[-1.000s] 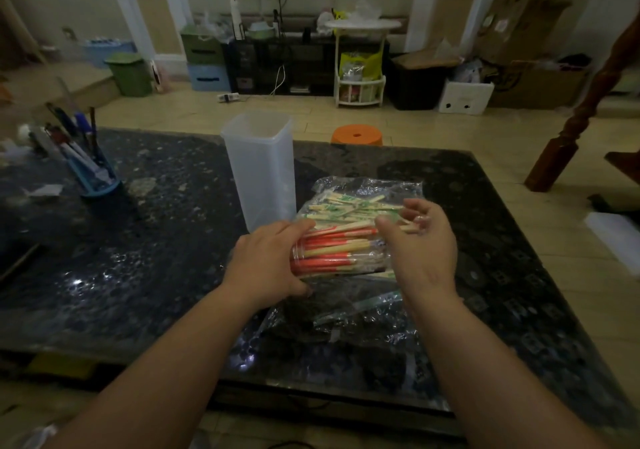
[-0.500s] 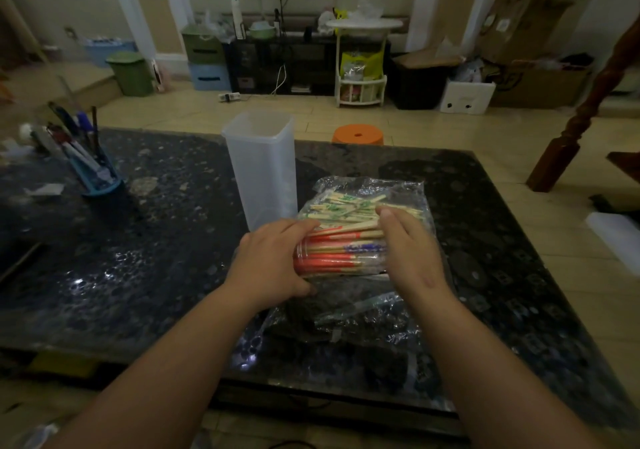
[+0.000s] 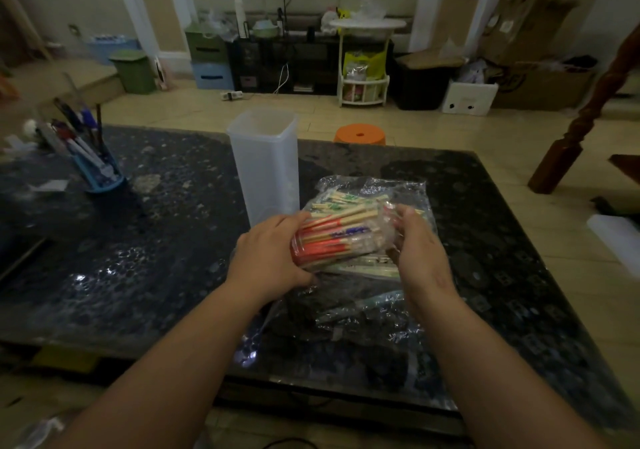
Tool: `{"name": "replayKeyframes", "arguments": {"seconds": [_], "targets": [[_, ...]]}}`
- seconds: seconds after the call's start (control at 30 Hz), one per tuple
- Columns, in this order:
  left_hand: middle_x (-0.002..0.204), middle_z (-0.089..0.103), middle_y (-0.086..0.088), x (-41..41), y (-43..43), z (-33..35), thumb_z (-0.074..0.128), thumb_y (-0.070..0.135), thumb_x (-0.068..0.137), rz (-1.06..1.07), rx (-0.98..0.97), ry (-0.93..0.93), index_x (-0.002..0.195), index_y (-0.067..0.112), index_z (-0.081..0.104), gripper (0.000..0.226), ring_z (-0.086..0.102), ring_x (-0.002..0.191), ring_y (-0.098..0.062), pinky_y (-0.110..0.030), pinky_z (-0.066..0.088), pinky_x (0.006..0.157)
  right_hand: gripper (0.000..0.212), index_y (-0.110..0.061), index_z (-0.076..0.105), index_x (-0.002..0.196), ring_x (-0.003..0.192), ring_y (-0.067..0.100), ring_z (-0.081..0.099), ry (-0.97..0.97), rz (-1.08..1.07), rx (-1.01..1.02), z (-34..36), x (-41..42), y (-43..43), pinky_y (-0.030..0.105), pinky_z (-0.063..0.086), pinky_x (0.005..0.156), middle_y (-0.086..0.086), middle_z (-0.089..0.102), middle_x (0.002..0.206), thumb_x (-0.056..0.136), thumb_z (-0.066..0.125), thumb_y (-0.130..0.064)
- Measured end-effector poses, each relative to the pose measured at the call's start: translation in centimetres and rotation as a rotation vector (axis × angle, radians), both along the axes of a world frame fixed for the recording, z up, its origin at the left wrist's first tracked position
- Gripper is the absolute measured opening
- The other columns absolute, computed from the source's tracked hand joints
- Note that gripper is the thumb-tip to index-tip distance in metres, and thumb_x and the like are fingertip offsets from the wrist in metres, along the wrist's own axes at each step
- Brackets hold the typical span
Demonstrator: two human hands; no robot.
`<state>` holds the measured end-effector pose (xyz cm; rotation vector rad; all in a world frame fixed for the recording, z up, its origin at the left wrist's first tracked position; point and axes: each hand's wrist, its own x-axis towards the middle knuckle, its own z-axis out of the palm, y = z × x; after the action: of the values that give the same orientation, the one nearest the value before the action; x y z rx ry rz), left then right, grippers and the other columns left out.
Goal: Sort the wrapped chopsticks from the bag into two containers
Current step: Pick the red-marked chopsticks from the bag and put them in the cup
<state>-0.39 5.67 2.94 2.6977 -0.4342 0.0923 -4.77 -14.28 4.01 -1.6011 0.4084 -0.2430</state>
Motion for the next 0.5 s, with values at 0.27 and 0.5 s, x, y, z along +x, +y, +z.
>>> {"name": "replayKeyframes", "arguments": {"seconds": [0.27,0.5], "targets": [[0.14,0.051,0.007,0.4,0.6,0.4,0.091,0.049,0.057,0.086,-0.048,0.006,0.149,0.037,0.035,0.108,0.048,0.126,-0.019,-0.044,0.041,0.108,0.014,-0.013,0.063,0.097,0.079,0.023,0.068,0.12,0.118,-0.078,0.1,0.2,-1.7,0.038,0.058,0.071,0.012,0.069,0.094,0.099,0.049,-0.012],[0.136,0.053,0.007,0.3,0.7,0.7,0.091,0.051,0.056,0.1,-0.042,0.006,0.147,0.036,0.037,0.107,0.05,0.123,-0.018,-0.043,0.042,0.105,0.015,-0.006,0.06,0.088,0.06,0.025,0.068,0.45,0.717,-0.371,0.5,-1.0,-1.7,0.032,0.054,0.055,0.015,0.072,0.074,0.097,0.048,-0.009]]}}
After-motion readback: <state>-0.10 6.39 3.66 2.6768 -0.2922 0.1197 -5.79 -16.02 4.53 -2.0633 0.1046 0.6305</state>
